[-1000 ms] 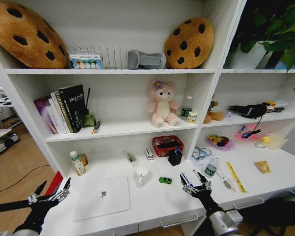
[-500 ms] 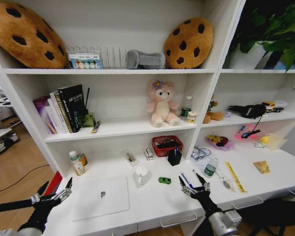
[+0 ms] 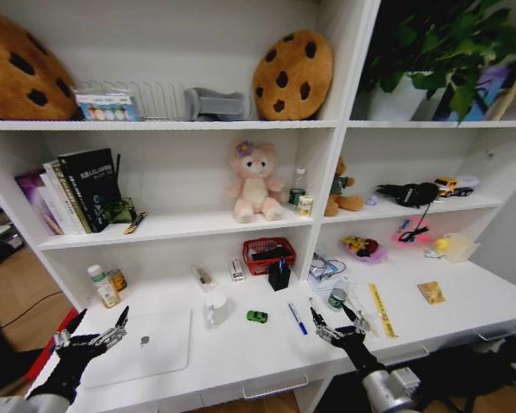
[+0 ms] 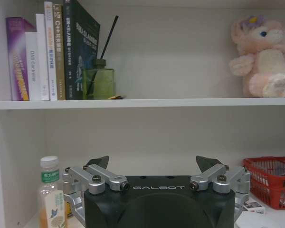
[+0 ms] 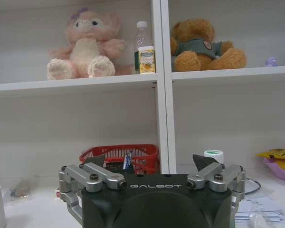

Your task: Organize the objects on the table.

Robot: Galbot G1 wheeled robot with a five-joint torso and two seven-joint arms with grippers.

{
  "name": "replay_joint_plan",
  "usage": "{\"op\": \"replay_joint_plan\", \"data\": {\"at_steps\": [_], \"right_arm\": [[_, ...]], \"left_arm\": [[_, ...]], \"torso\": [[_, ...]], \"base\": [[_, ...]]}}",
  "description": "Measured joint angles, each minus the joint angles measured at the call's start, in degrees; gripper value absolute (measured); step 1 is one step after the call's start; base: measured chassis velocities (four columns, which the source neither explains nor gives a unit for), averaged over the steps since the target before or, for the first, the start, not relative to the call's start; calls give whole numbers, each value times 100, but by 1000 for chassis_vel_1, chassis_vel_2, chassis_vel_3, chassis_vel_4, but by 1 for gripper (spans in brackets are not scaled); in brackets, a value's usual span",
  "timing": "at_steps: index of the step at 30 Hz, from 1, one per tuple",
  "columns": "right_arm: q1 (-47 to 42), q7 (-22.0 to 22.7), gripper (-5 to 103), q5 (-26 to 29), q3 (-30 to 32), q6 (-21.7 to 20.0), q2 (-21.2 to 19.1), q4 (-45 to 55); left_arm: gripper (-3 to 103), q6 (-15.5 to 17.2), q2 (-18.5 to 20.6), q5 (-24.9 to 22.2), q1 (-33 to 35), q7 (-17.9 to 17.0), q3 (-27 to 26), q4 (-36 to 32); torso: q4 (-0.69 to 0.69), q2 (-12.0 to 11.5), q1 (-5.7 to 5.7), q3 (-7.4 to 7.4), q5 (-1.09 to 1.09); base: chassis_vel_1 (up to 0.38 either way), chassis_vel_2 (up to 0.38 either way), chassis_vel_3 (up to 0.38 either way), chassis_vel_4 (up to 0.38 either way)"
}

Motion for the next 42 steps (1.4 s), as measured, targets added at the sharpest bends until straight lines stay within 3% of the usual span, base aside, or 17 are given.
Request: {"op": "replay_joint_plan", "data": {"at_steps": [4, 5, 8, 21, 25, 27, 28, 31, 33, 35, 42], "right_arm": [[-2, -40, 100, 64, -4, 83, -7, 4], [-1, -44, 100, 65, -5, 88, -12, 6], [0, -54, 100, 49, -5, 77, -45, 4], [176, -565, 100, 323, -167, 86, -493, -394], [463, -972, 100, 443, -236, 99, -945, -724], [841, -1774, 100, 707, -356, 136, -1362, -1155], [841, -1774, 100, 707, -356, 136, -1362, -1155], [1265, -2816, 100, 702, -456, 141, -1722, -1635], [1462, -2985, 100, 687, -579, 138, -1820, -1745], [1627, -3054, 100, 687, -718, 122, -1899, -1815], [2927, -2924, 100, 660, -2136, -42, -2038, -2399]], "left_arm": [[100, -38, 3, -43, -1, -4, 2, -14], [100, -43, -4, -43, -1, -17, 1, -15], [100, -51, -28, -42, -2, -39, 3, -15], [100, 58, -68, 120, 14, -136, 6, -22], [100, 59, -68, 121, 15, -139, 5, -22], [100, 60, -67, 121, 16, -141, 4, -22], [100, 60, -67, 121, 16, -141, 4, -22], [100, 61, -67, 122, 16, -141, 4, -22], [100, 62, -66, 122, 16, -141, 4, -22], [100, 62, -66, 121, 16, -141, 4, -22], [100, 63, -66, 122, 16, -141, 5, -22]], "torso": [[-14, 0, 0, 0, -9], [-6, 0, 1, 0, -7], [-2, 0, 1, 0, -8], [-9, 2, 0, -1, -5], [-4, 2, 0, -1, -6], [-2, 2, 1, 0, -5], [-2, 2, 1, 0, -5], [-6, 1, 1, 0, -6], [-10, 2, 1, 0, -5], [-4, 1, 1, 0, -6], [-6, 1, 1, 0, -5]], "base": [[-24, -90, 35, 4], [-17, 5, 6, -69], [5, 63, -9, -62], [18, 28, -2, -13], [0, 0, 0, 0], [0, 0, 0, 0], [0, 0, 0, 0], [0, 0, 0, 0], [0, 0, 0, 0], [0, 0, 0, 0], [0, 0, 0, 0]]}}
